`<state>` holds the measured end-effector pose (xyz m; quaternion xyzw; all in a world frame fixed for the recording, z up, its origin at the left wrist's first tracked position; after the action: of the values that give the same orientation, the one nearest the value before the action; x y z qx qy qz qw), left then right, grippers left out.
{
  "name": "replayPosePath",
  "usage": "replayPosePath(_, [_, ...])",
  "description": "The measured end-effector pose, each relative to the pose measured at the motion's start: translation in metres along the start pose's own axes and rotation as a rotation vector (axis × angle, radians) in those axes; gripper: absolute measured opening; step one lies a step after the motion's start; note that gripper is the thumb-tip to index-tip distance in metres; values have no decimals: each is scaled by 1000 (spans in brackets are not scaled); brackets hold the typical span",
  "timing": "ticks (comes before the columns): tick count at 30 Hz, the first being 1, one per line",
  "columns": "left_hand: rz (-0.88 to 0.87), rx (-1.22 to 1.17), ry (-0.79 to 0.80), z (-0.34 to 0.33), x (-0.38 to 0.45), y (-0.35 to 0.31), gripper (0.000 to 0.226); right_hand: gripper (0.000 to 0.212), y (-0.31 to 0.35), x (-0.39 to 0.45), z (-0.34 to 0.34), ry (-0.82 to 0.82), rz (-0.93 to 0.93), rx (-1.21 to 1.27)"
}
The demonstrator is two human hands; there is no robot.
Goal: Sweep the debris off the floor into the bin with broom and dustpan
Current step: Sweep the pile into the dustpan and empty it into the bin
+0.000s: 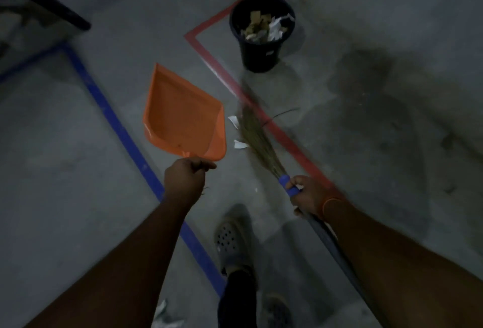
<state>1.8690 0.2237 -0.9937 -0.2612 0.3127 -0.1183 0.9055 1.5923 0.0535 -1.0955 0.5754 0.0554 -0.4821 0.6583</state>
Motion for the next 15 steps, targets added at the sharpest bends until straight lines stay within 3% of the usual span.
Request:
replayPosePath(6, [46,14,-40,4,-87,84,38,29,-39,-82,-73,133,-2,-28])
replayPosePath(15, [193,-59,-104,65,-189,229,37,29,-72,-184,-168,245,81,-57])
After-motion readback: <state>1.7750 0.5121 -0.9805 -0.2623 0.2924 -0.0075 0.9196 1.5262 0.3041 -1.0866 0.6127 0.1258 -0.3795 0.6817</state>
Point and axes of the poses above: each hand's wrist, its own x-axis towards the middle knuckle, its own z-axis out of the back of the hand, y = z × x, the point moved 8 cm from there along x, towards the middle knuckle, and after that the axes turned 14 degrees about z, right-handed, at the moved point
